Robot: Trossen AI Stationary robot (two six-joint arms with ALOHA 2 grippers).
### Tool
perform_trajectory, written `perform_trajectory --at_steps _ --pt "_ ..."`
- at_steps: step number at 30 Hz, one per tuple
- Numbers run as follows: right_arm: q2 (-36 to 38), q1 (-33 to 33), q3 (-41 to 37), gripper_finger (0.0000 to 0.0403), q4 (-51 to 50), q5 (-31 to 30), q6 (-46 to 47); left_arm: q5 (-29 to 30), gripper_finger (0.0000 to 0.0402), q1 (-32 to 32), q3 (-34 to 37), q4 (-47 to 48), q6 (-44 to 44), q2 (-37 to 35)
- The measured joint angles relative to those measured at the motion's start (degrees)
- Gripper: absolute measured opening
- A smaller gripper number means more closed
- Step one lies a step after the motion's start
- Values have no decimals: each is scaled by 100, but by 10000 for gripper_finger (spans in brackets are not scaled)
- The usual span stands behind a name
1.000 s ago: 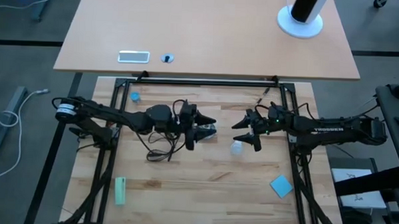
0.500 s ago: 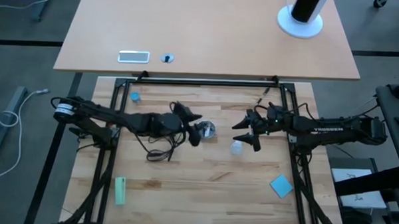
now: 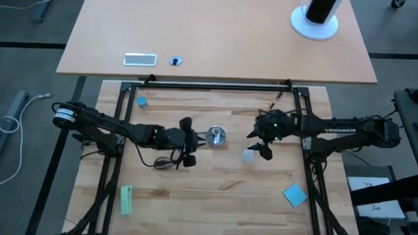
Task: Screw lightbulb
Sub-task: Insert the white lightbulb into the metal lamp
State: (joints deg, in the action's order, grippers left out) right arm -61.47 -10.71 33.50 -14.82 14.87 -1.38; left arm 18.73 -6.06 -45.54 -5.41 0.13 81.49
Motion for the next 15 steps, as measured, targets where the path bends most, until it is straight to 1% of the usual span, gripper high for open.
perform_trajectory --at_steps 3,5,7,10,15 --pt "-213 10 176 246 2 -26 -266 25 86 6 381 -630 -117 -2" --pt "-356 8 290 241 6 -276 -365 28 102 5 608 -1000 -188 -7" --pt "-484 1 366 237 4 -410 -274 22 116 -3 789 -1266 -280 -25" --pt "-713 5 468 234 -153 -409 -57 23 136 -16 1011 -1546 -377 -120" --pt "-1112 -6 557 237 -862 -448 -487 21 160 -26 1138 -1572 -557 -402"
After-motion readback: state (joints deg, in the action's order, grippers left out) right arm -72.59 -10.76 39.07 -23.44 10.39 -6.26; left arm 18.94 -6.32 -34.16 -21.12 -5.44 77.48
